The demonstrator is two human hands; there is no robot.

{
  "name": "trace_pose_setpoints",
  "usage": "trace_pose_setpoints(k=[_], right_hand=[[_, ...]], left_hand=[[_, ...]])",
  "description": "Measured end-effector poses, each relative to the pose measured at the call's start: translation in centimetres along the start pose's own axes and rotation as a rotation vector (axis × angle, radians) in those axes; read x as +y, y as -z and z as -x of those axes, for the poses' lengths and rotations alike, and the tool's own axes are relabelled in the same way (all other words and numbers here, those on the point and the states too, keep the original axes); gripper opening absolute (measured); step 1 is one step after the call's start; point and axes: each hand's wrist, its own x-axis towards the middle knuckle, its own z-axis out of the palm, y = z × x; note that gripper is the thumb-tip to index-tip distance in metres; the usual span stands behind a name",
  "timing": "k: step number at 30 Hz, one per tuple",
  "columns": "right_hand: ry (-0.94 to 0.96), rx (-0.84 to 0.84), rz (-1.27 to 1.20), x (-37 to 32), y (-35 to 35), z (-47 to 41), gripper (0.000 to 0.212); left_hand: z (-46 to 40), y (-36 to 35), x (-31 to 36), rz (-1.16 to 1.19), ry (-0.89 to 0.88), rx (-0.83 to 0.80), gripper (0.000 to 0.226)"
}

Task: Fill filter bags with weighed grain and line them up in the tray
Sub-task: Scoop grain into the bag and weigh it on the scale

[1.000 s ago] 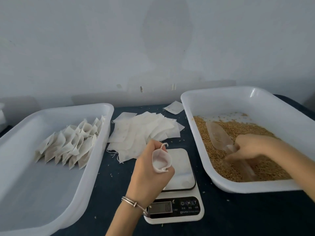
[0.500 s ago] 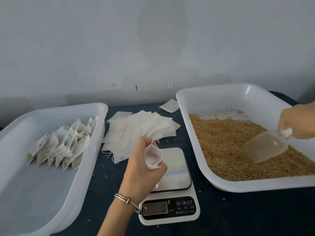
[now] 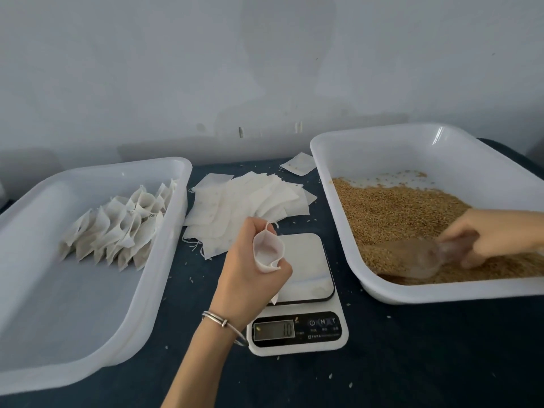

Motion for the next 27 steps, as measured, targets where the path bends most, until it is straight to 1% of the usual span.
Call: trace_pose_setpoints(k=[2,5,9,11,14,15,18,19,23,27], right_hand=[[0.007,0.055,-0.085,0.9,0.0,0.7,0.047],[-0.025,0.158,-0.119,1.8,0.4,1.6,0.05],[-0.102,0.248,0.026,2.4,0.8,2.3,0.05],[-0.135,0.282,0.036,2.7,1.1,2.6,0.051],[-0.153,0.303,0.046,3.2,1.4,2.4,0.044],[-0.167,0.305,0.02,3.3,1.3,2.4,0.047],[-0.157,0.293,-0.177,3.9,0.3,2.7,0.07],[-0.16,0.293,-0.21,3.8,0.3,2.8,0.073],[-0.117,0.307,-0.25,1.7,0.8,4.3,0.069],[0.006,0.316,-0.37,-2.4,1.6,6.3,0.053]], left_hand=[[0.0,0.0,0.1,-0.001,-0.009,-0.001,0.032],[0.1,0.1,0.1,-0.004,0.0,-0.005,0.034],[0.0,0.1,-0.1,-0.032,-0.008,0.008,0.036],[0.0,0.0,-0.1,-0.034,-0.008,0.011,0.036],[0.1,0.0,0.0,-0.026,-0.007,0.006,0.036],[0.1,0.0,0.1,-0.026,-0.009,0.006,0.036],[0.1,0.1,0.1,-0.015,-0.014,0.0,0.036],[0.1,0.2,0.1,-0.016,-0.013,-0.002,0.036],[0.0,0.2,0.1,-0.022,-0.009,-0.004,0.037],[-0.2,-0.1,0.4,-0.046,-0.011,-0.017,0.039]])
